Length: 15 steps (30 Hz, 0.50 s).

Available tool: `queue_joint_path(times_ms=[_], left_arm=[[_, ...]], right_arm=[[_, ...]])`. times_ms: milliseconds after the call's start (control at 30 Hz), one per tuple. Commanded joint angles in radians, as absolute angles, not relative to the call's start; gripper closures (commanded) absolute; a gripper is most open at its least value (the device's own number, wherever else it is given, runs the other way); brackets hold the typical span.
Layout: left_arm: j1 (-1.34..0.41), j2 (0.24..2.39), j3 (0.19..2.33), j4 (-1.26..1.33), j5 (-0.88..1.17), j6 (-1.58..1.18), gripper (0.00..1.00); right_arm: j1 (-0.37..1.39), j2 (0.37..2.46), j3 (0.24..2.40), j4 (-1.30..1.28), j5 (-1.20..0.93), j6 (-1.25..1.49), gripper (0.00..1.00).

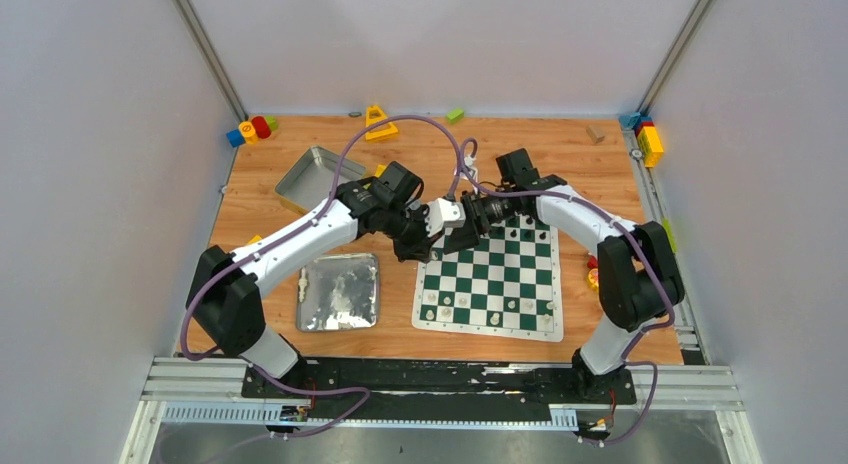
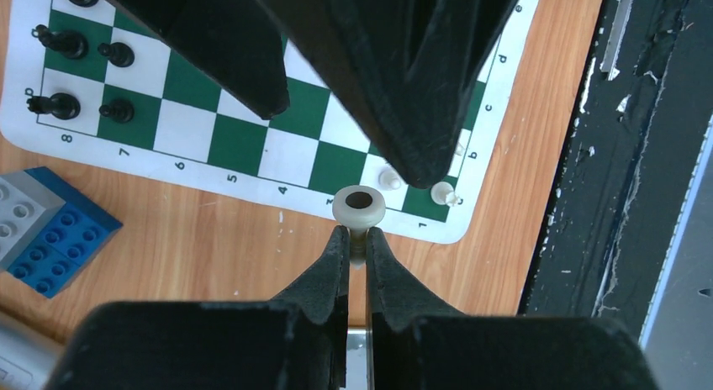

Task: Set up the chess pieces on the board
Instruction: Place the chess piece on the chessboard.

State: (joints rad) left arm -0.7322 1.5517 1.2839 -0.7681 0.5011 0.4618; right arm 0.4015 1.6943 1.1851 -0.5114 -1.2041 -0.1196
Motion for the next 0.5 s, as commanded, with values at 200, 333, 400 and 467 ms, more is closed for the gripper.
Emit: queue_joint_path(times_ms=[200, 333, 400, 467], left_arm=[[-0.73, 1.543, 1.332, -0.757, 0.555, 0.396, 0.95], [-0.73, 1.543, 1.333, -0.756, 0.553, 0.392, 0.95], [-0.73, 1.544, 1.333, -0.755, 0.549, 0.389, 0.95], [-0.73, 1.545, 1.333, -0.756, 0.544, 0.388, 0.95]], right_arm=[[0.469, 1.767, 1.256, -0.462, -1.192, -0.094, 0.37], [0.489, 1.782, 1.268, -0.464, -1.191, -0.092, 0.44], [0.497, 1.786, 1.27, -0.464, -1.192, -0.093, 0.48], [0.504, 1.788, 1.27, -0.465, -1.195, -0.095, 0.51]])
